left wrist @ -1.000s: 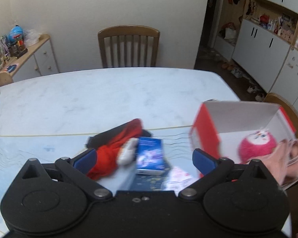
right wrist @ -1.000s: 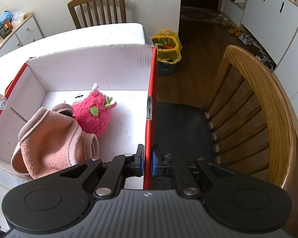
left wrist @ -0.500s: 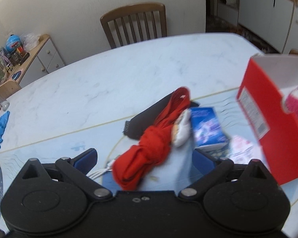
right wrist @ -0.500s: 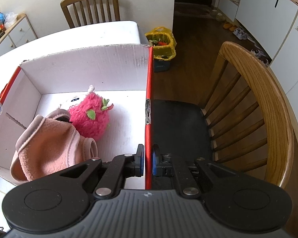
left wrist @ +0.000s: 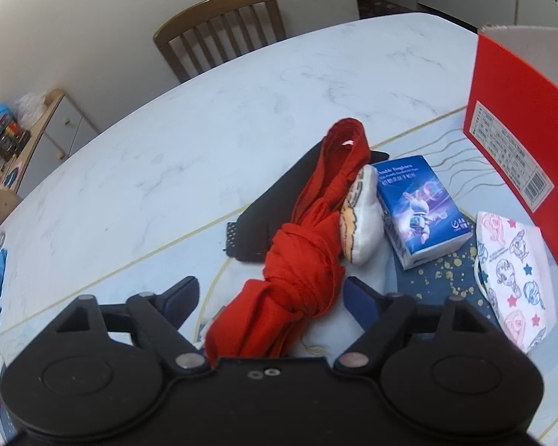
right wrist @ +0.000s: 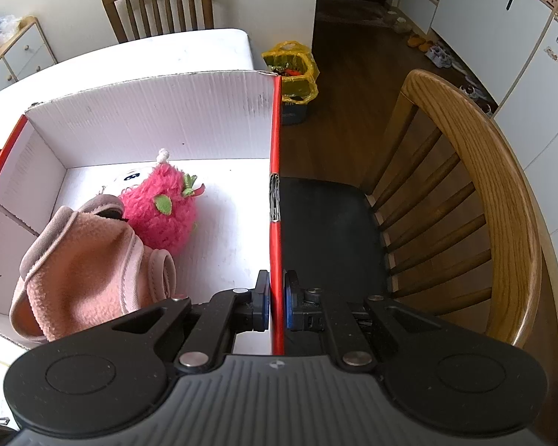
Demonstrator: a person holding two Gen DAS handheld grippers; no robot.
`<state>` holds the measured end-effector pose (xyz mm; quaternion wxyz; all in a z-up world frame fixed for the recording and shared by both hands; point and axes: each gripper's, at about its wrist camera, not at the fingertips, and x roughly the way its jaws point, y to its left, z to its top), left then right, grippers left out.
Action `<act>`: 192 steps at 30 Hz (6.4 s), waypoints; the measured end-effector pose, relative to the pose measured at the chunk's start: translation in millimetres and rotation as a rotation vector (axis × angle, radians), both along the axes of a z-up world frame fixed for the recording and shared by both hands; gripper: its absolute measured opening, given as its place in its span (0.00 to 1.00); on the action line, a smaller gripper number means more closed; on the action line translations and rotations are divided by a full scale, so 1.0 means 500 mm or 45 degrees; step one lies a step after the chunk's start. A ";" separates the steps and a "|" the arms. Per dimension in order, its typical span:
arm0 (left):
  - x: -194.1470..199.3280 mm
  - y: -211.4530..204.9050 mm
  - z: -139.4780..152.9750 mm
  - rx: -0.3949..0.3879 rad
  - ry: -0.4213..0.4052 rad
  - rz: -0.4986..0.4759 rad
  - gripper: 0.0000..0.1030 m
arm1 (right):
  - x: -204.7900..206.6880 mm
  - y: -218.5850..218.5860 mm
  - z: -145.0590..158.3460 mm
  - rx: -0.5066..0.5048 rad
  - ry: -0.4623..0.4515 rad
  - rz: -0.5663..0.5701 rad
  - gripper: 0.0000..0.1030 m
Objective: Organize objects
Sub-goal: 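Grasp the red cloth with the left gripper, then carry the red cloth with the left gripper into the box, then release the red cloth in the box and withdraw the left gripper, then lower the left gripper onto the brown beaded bracelet and close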
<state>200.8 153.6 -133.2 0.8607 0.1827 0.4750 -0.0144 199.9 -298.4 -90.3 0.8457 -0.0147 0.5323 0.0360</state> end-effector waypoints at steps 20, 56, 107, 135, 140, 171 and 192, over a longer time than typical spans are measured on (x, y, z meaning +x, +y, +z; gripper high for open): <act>0.000 -0.017 -0.014 0.001 0.014 -0.031 0.40 | 0.000 0.003 0.000 -0.011 0.005 -0.004 0.07; -0.091 -0.264 0.250 -0.389 -0.312 -0.117 0.36 | -0.020 -0.024 0.008 0.077 -0.055 0.066 0.07; 0.043 -0.478 0.031 -0.329 0.256 0.056 0.41 | -0.023 -0.041 0.007 0.171 -0.064 0.130 0.09; -0.006 -0.464 0.147 -0.512 0.056 -0.010 0.80 | -0.022 -0.048 0.007 0.165 -0.061 0.125 0.09; -0.022 -0.445 0.174 -0.548 0.016 0.005 0.82 | -0.022 -0.049 0.006 0.163 -0.060 0.124 0.09; -0.124 -0.114 0.128 -0.299 -0.056 0.381 0.99 | -0.026 -0.037 0.007 0.114 -0.041 0.105 0.09; -0.240 0.034 -0.010 -0.377 0.071 0.745 0.84 | -0.018 -0.019 0.004 0.069 -0.027 0.092 0.09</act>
